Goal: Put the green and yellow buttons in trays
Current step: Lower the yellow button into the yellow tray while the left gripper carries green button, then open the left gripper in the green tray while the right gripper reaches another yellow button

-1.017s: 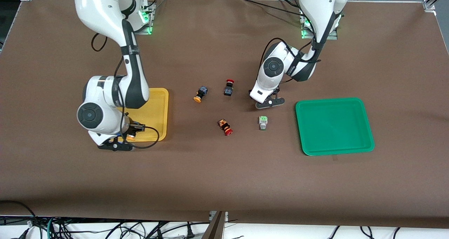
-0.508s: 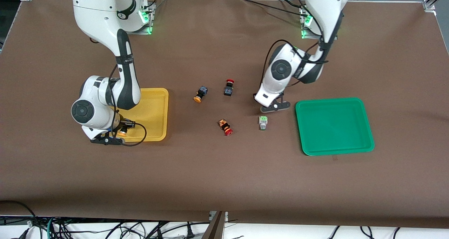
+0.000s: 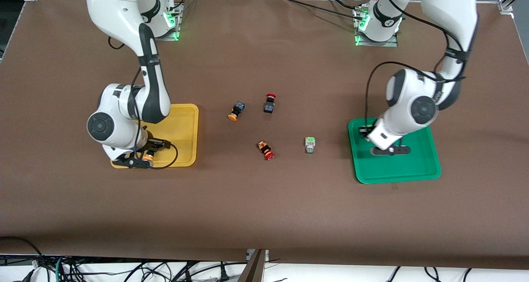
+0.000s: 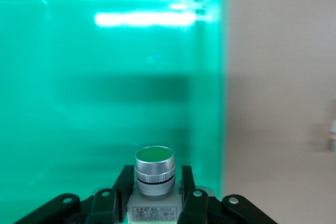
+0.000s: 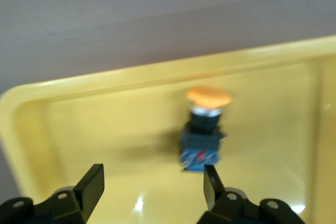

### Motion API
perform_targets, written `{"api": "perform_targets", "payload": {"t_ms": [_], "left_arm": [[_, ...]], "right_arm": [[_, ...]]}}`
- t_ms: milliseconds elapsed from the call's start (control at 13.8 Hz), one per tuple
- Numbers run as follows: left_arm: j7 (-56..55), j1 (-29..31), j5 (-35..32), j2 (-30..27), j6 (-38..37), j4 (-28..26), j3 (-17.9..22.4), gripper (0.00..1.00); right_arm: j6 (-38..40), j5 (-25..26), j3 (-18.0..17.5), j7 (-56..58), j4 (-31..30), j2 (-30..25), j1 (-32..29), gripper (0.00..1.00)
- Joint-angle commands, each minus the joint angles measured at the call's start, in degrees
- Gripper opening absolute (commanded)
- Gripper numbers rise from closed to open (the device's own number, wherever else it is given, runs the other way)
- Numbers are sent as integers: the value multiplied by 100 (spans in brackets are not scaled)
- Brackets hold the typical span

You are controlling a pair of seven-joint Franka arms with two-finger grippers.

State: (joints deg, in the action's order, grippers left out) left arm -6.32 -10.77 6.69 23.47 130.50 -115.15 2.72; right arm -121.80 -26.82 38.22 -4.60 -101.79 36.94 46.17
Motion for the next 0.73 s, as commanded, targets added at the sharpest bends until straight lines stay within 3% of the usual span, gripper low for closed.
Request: {"api": "perform_targets", "payload": {"t_ms": [0, 73, 363, 436, 508, 654], "left_arm": [[560, 495, -88, 376, 19, 63, -53, 26], [683, 784, -175, 474, 141, 37, -61, 26], [860, 1050, -255, 527, 186, 28, -52, 27], [860, 1051, -255, 527, 178, 45, -52, 33], [826, 1051, -255, 527, 169, 80, -52, 59], [772, 1042, -177, 519, 47, 369, -87, 100]], "right_arm": [[243, -86, 28, -1065, -78, -248, 619, 84], [270, -86, 28, -1435, -78, -266, 822, 85], [244, -182, -68, -2921, -87, -310, 1666, 85], [244, -348, -95, -3150, -139, -362, 1824, 85], [244, -472, -121, -3265, -192, -380, 2008, 85], [-35, -613, -165, -3599, -385, -389, 2325, 85]]}}
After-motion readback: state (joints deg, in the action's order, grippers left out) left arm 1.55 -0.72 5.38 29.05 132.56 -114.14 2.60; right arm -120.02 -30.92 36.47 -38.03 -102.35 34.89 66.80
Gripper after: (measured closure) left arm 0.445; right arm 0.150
